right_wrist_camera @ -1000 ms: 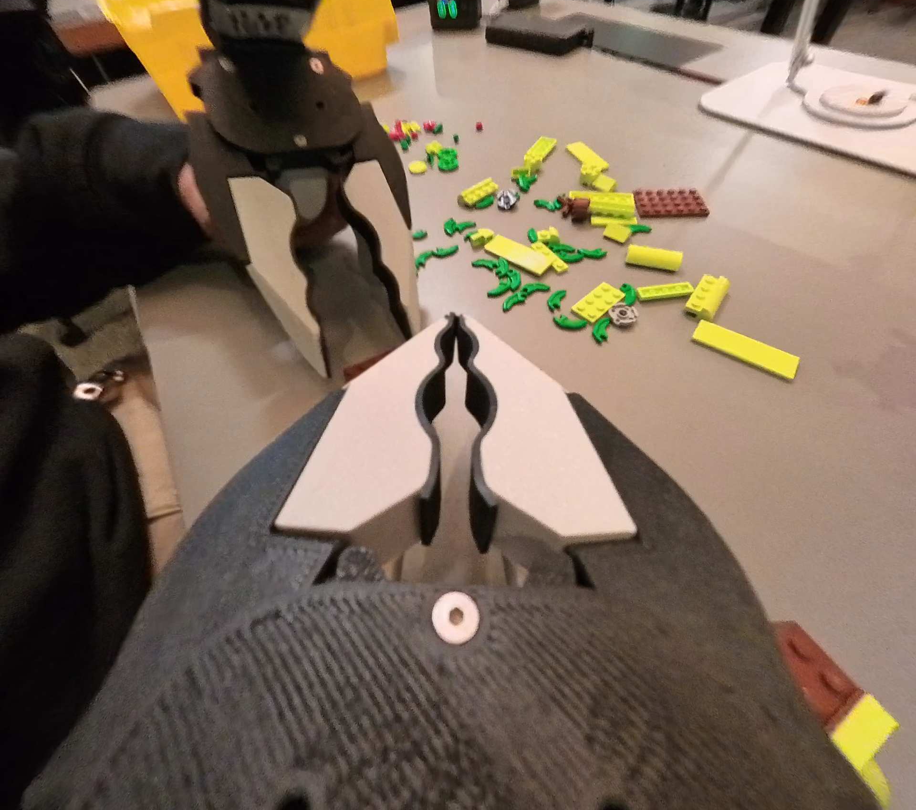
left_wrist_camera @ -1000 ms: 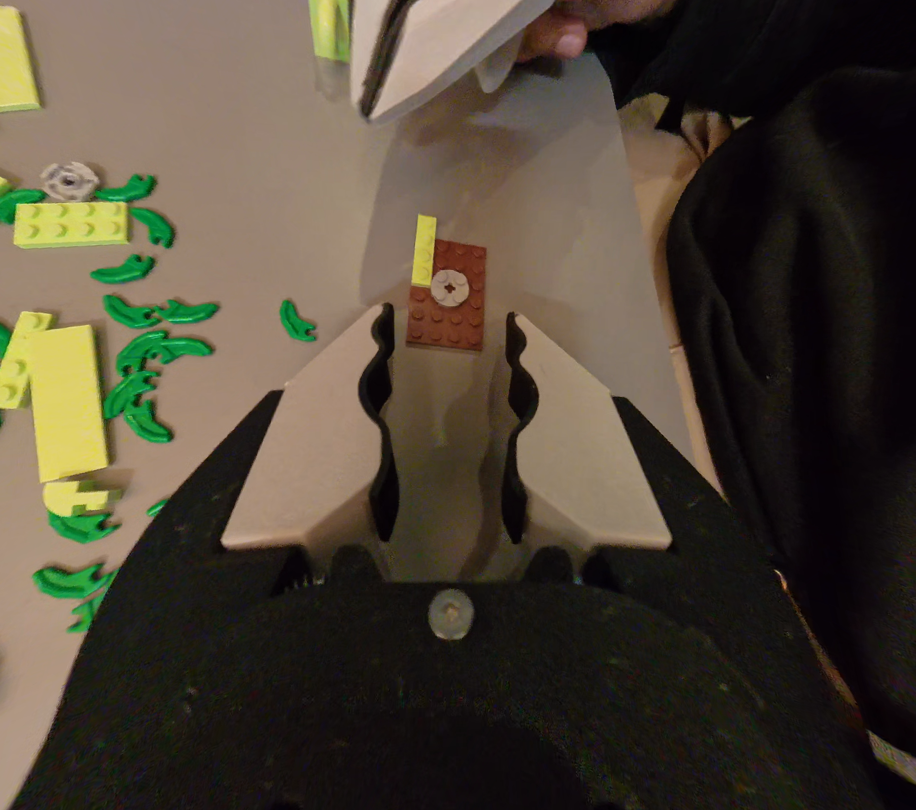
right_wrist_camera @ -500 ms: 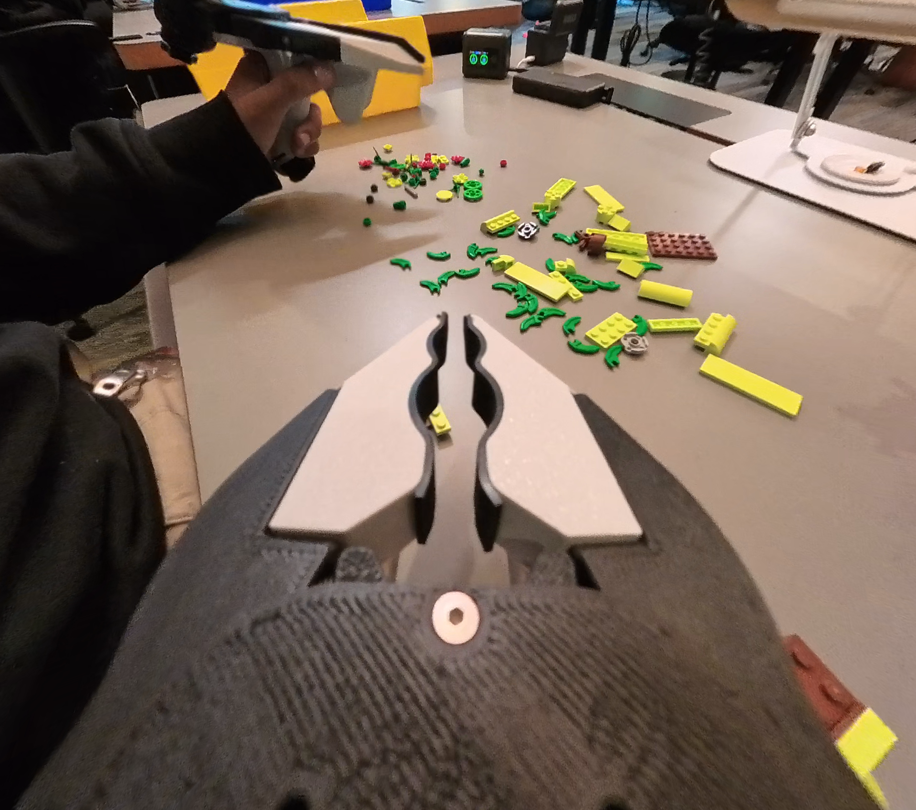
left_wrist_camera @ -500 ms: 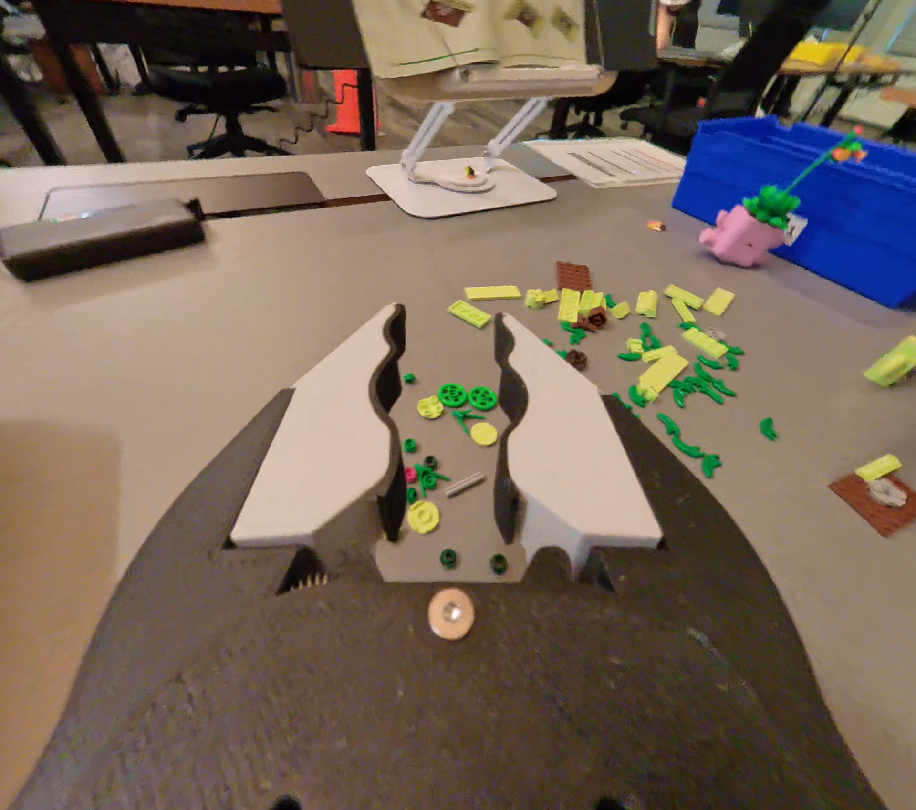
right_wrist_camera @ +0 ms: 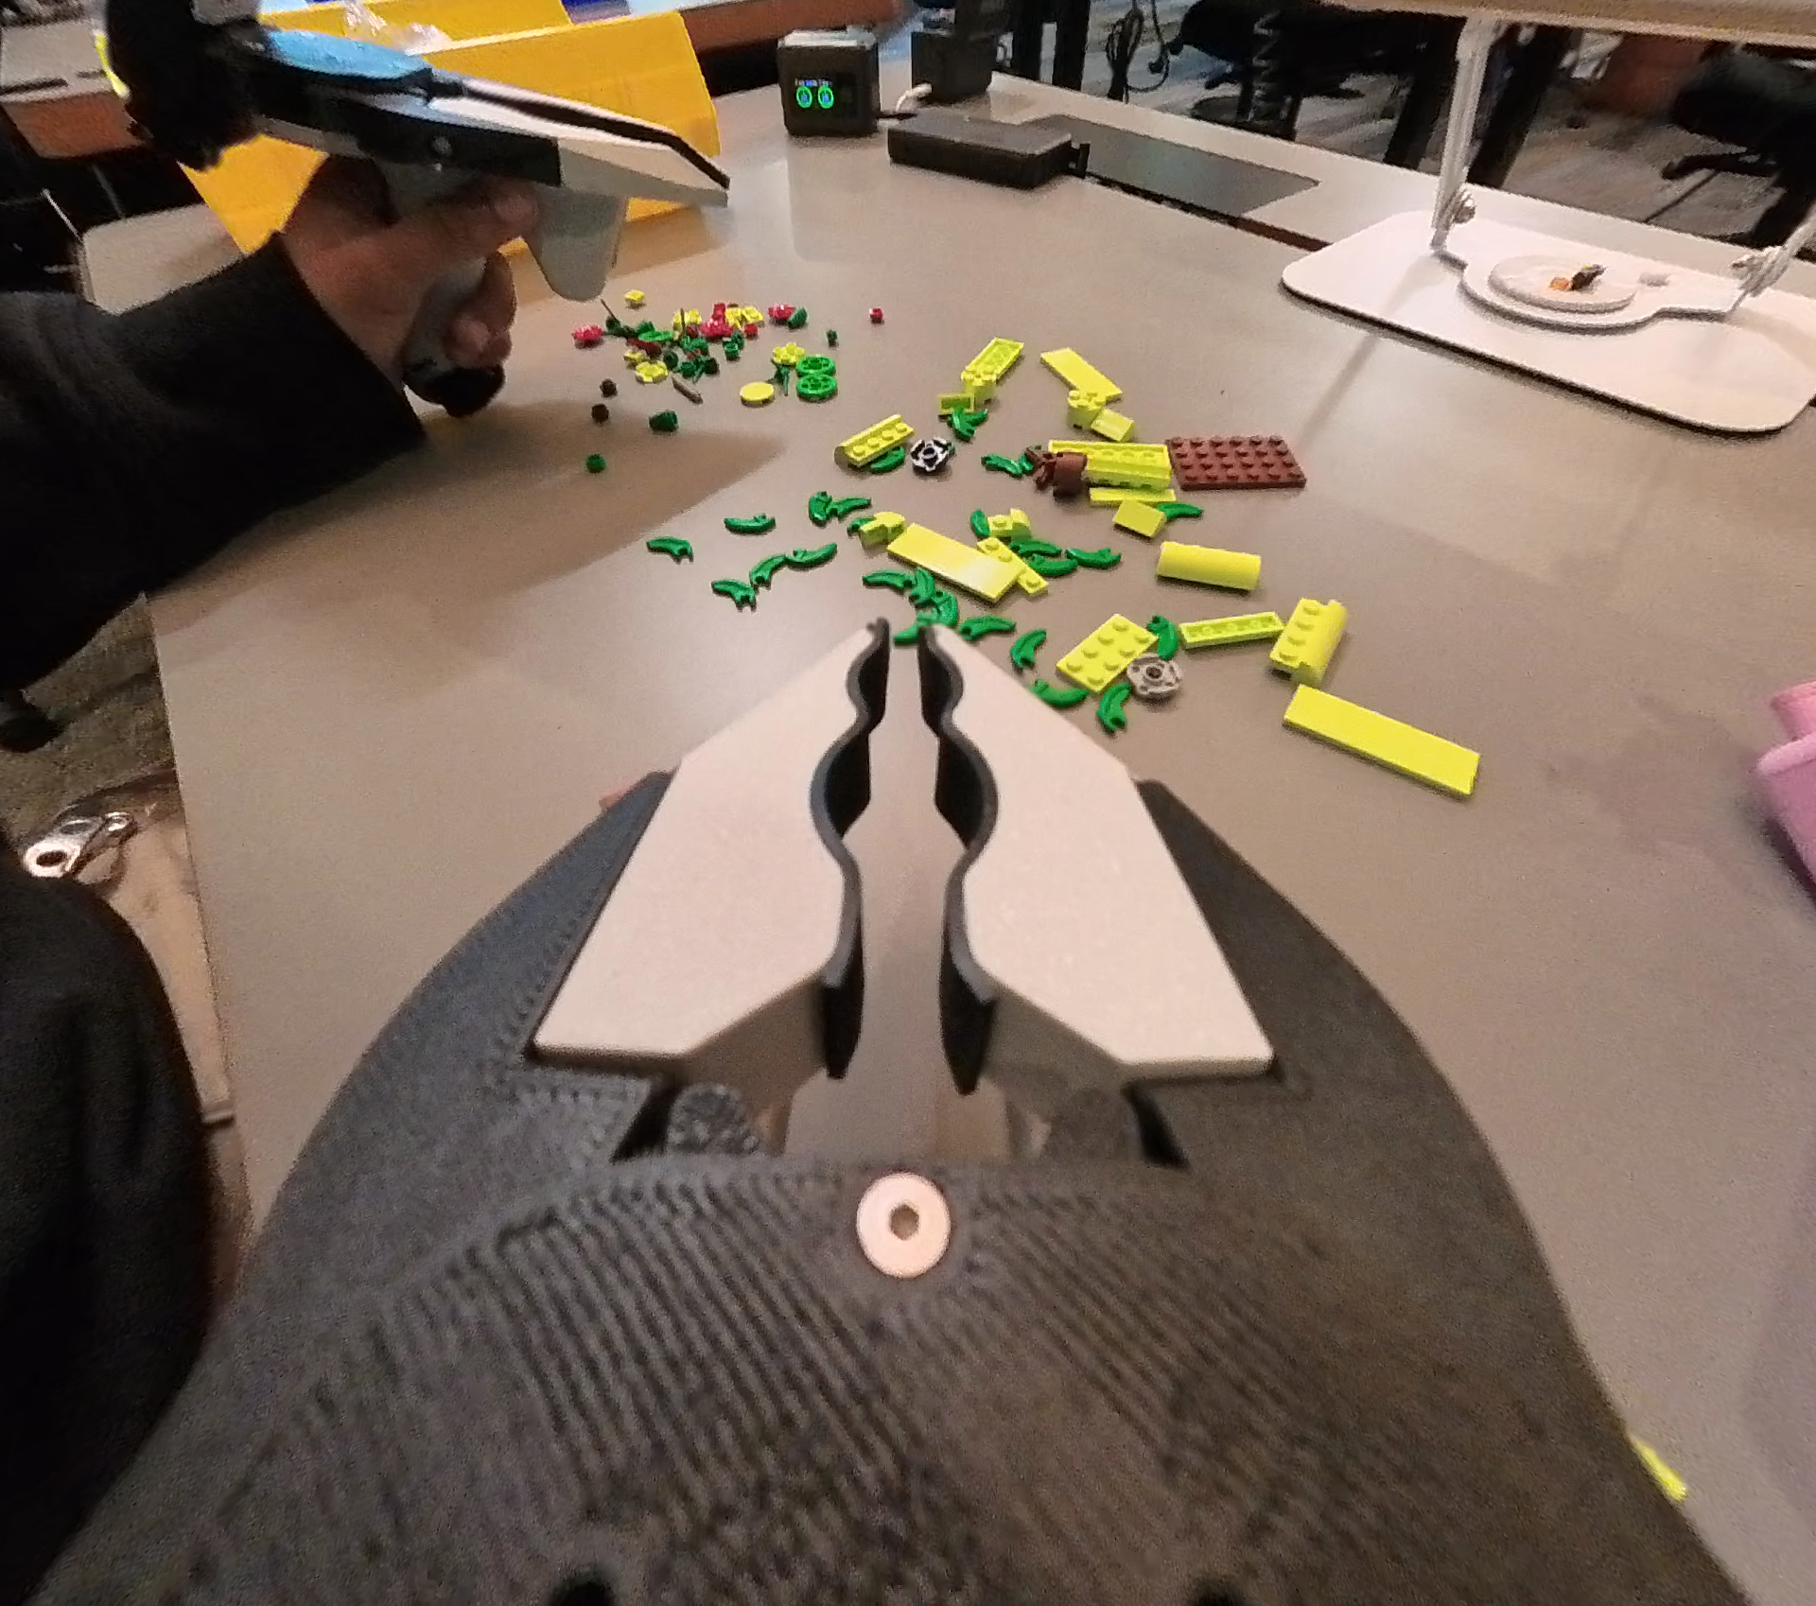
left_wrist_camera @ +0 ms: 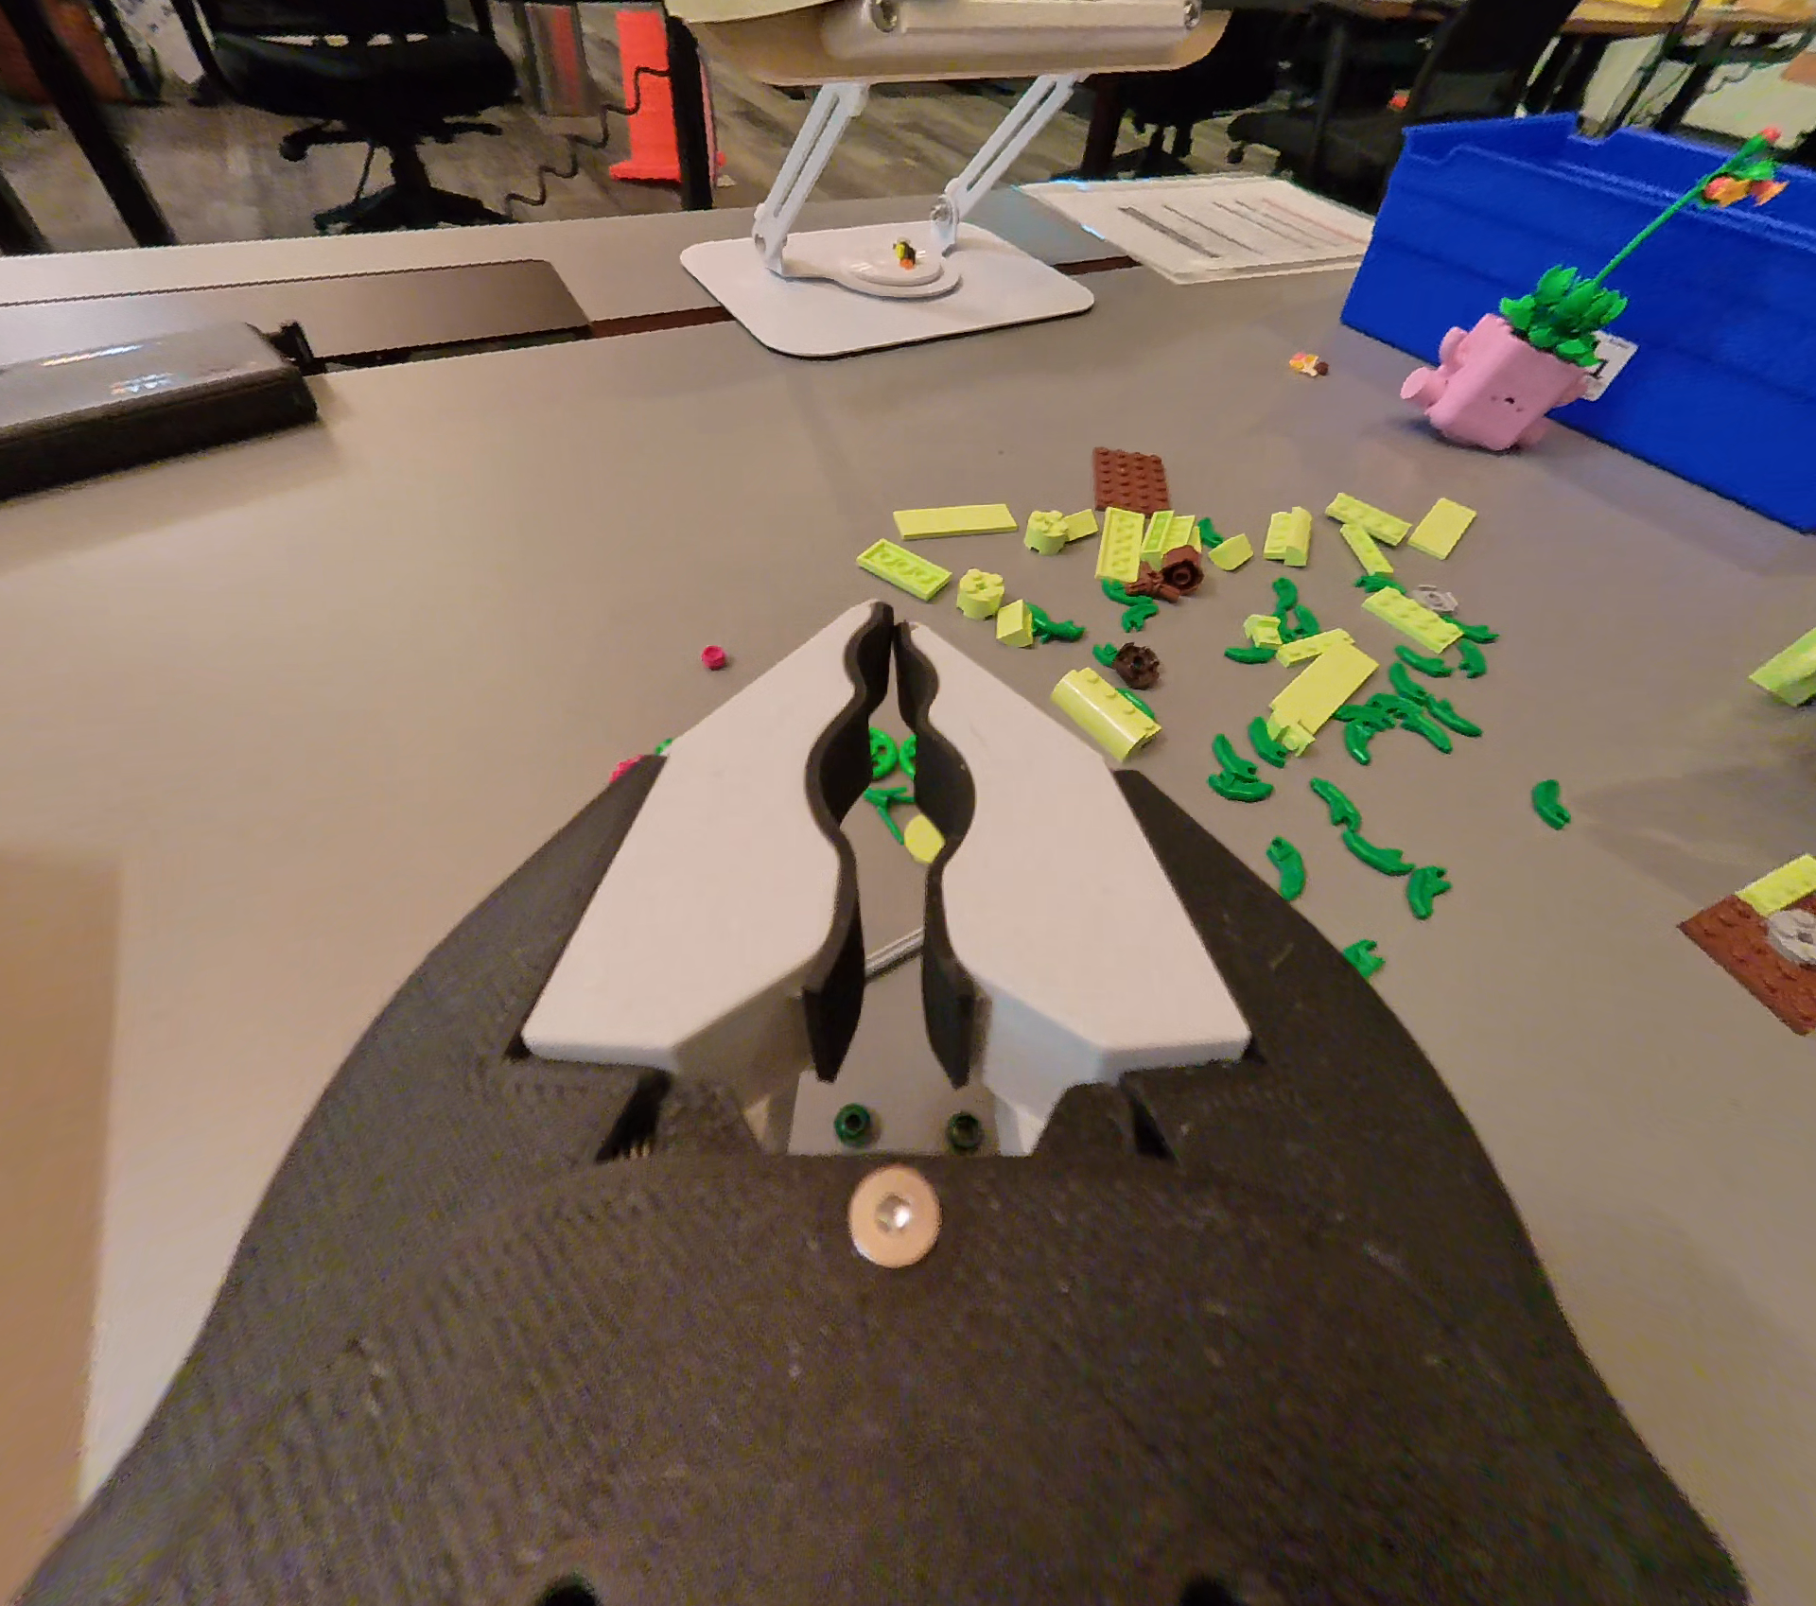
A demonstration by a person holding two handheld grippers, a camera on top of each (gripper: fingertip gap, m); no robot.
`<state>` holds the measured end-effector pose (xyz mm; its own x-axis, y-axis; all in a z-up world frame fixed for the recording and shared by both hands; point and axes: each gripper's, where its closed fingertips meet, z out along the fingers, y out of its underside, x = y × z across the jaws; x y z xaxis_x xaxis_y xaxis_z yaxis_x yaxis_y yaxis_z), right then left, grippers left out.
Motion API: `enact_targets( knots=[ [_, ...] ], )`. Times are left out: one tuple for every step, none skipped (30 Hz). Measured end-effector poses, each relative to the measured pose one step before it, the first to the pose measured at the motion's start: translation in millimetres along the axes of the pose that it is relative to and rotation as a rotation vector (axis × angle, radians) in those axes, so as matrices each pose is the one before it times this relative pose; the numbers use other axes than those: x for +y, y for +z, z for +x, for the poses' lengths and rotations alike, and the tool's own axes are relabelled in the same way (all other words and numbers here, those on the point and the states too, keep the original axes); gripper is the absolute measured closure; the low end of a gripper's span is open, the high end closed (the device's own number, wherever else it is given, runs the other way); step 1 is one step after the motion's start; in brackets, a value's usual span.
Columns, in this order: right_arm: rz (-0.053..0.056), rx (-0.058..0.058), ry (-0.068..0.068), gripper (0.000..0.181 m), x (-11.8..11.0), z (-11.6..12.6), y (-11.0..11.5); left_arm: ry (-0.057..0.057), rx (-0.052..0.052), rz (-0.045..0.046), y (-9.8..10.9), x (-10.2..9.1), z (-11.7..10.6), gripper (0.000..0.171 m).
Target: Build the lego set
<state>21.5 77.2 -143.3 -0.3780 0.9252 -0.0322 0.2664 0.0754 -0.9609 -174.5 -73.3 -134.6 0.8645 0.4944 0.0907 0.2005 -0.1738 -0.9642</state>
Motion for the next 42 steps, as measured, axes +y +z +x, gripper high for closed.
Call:
enact_targets(
  knots=[
    [0.0105,-0.002,0.0019,0.179,-1.5,0.31,-0.71,-0.0005,0.011,0.00029,0.7,0.25,2.11,0.171],
    [0.0077,-0.001,0.0014,0.179,-1.02,0.41,-0.52,0.0046,0.0123,-0.00335,0.64,0.84,2.23,0.171],
    [0.0039,-0.0022,0.0013,0.179,-0.55,0.08,-0.16,0.0066,0.017,-0.00231,0.36,0.62,3.14,0.167],
    [0.0008,-0.0033,0.0006,0.179,-0.1,-0.32,-0.02,0.0051,0.0229,0.00306,0.28,-0.32,4.23,0.161],
    [0.0009,-0.0026,-0.0022,0.178,-0.16,-0.51,-0.15,0.004,0.0277,0.00669,0.29,-0.95,5.22,0.159],
    [0.002,-0.0022,-0.0054,0.178,-0.27,-0.81,-0.15,0.0036,0.022,0.00634,0.48,-1.04,4.54,0.158],
    [0.0027,-0.0021,-0.0073,0.178,-0.33,-1.06,-0.25,0.0061,0.0105,0.00183,0.86,-0.35,2.88,0.157],
    [0.0028,-0.002,-0.0076,0.178,-0.33,-1.07,-0.33,0.0106,0.0035,-0.00452,1.05,0.71,1.78,0.156],
    [0.003,-0.0011,-0.0067,0.178,-0.38,-0.87,-0.26,0.0127,0.0006,-0.00958,1.27,1.45,1.19,0.156],
    [0.0036,-0.0005,-0.0048,0.178,-0.44,-0.55,-0.38,0.0108,0.0035,-0.00961,1.05,1.15,1.58,0.156],
    [0.0045,-0.0005,-0.0029,0.178,-0.55,-0.41,-0.43,0.0123,0.0064,-0.00444,0.86,0.46,2.21,0.156],
    [0.0056,-0.0009,-0.0011,0.178,-0.73,-0.17,-0.66,0.0134,0.0035,-0.00159,0.68,0.03,1.9,0.156],
    [0.0063,-0.0012,0.0003,0.178,-0.73,-0.14,-0.67,0.0148,0.0048,0.00037,0.69,-0.22,2.36,0.156],
    [0.0066,-0.0012,0.0009,0.178,-0.89,-0.06,-0.62,0.0151,0.0089,-0.00214,1.06,0.06,3.19,0.156],
    [0.0062,-0.0013,0.0014,0.178,-0.73,0.0,-0.67,0.0135,0.0142,-0.00482,1.68,0.29,4.19,0.156],
    [0.0037,-0.0014,0.0031,0.178,-0.5,0.2,-0.35,0.0071,0.025,-0.00385,2.83,-0.07,6.06,0.161],
    [-0.0003,-0.0018,0.0065,0.178,0.0,0.45,0.11,0.0028,0.0589,-0.00076,4.87,-1.18,10.8,0.171],
    [-0.003,-0.001,0.0093,0.178,0.3,1.13,0.67,-0.0233,0.0624,-0.0051,8.42,-1.69,9.86,0.171],
    [-0.0029,-0.0016,0.0094,0.177,0.2,1.26,0.91,-0.0522,0.0722,-0.02255,10.99,-1.6,9.66,0.171],
    [-0.0021,-0.0044,0.0077,0.177,0.12,0.59,0.81,-0.049,0.1019,-0.02639,12.03,-3.22,13.09,0.171],
    [-0.0018,-0.0075,0.0053,0.177,0.15,-0.15,0.5,-0.0401,0.0971,-0.04849,13.73,-1.77,10.99,0.166],
    [-0.001,-0.0084,0.0009,0.177,-0.03,-0.81,0.13,-0.0255,0.0679,-0.08507,14.28,1.93,5.12,0.158],
    [0.0031,-0.0063,-0.0046,0.177,-0.38,-1.26,-0.34,0.0198,0.0451,-0.09748,13.04,3.2,1.19,0.157],
    [0.0076,-0.0023,-0.0086,0.177,-0.9,-1.27,-0.84,0.0552,-0.0041,-0.0845,11.4,2.71,-6.16,0.158],
    [0.0118,0.0012,-0.0123,0.177,-1.41,-1.14,-1.36,0.0588,-0.0434,-0.07779,9.78,3.43,-11.81,0.159],
    [0.0145,0.0046,-0.0136,0.177,-1.76,-0.98,-1.54,0.0525,-0.0191,-0.07296,9.31,4.29,-7.79,0.167],
    [0.0162,0.0064,-0.0135,0.177,-1.91,-0.67,-1.78,0.0333,0.0229,-0.06077,8.53,3.95,-1.15,0.167],
    [0.0178,0.0073,-0.0132,0.177,-2.27,-0.59,-2.02,0.0137,0.0315,-0.04626,6.99,3.12,0.84,0.167],
    [0.0189,0.007,-0.0121,0.177,-2.31,-0.5,-2.02,0.0122,0.022,-0.03178,5.55,2.1,0.81,0.165],
    [0.0201,0.0069,-0.0111,0.177,-2.43,-0.39,-2.25,0.0235,0.0047,-0.01607,4.22,0.84,0.2,0.163],
    [0.0207,0.008,-0.0094,0.177,-2.57,-0.06,-2.36,0.026,-0.0115,-0.0107,3.27,0.59,-1.15,0.162],
    [0.0194,0.0086,-0.0079,0.177,-2.41,0.11,-2.09,0.0211,-0.0059,-0.01618,2.71,1.57,-0.01,0.162],
    [0.0166,0.0086,-0.0073,0.177,-2.02,0.24,-1.92,0.0105,0.0039,-0.00195,0.98,-0.82,1.28,0.162],
    [0.013,0.0076,-0.007,0.177,-1.6,0.11,-1.43,0.0033,0.0087,-0.00768,0.13,0.19,1.45,0.162],
    [0.0091,0.0062,-0.0073,0.177,-1.11,-0.04,-1.17,-0.0006,0.0085,-0.00967,0.06,0.91,1.11,0.161],
    [0.0064,0.0064,-0.0065,0.178,-0.76,0.08,-0.77,-0.0027,0.0144,-0.00411,-0.27,0.32,1.93,0.161],
    [0.0053,0.0058,-0.0041,0.179,-0.69,0.23,-0.69,-0.004,0.0141,-0.00731,0.09,1.13,1.85,0.157],
    [0.0048,0.0027,-0.0016,0.179,-0.59,0.15,-0.5,-0.0006,0.0071,-0.00317,-0.2,0.62,1.28,0.156],
    [0.0039,0.0004,0.0009,0.179,-0.44,0.01,-0.49,0.0064,0.0028,0.00185,-0.25,-0.08,1.51,0.156],
    [0.0016,-0.0015,0.0035,0.179,-0.17,0.05,-0.52,0.0095,-0.0018,-0.00205,0.02,0.36,1.1,0.155],
    [-0.0008,-0.0028,0.0042,0.179,0.05,-0.22,-0.24,0.0087,-0.0137,0.00115,-0.3,-0.41,-0.38,0.156],
    [-0.0024,-0.0024,0.0033,0.179,0.27,-0.08,-0.04,0.0093,-0.0104,0.00657,-0.39,-1.27,0.05,0.156]
  ],
)
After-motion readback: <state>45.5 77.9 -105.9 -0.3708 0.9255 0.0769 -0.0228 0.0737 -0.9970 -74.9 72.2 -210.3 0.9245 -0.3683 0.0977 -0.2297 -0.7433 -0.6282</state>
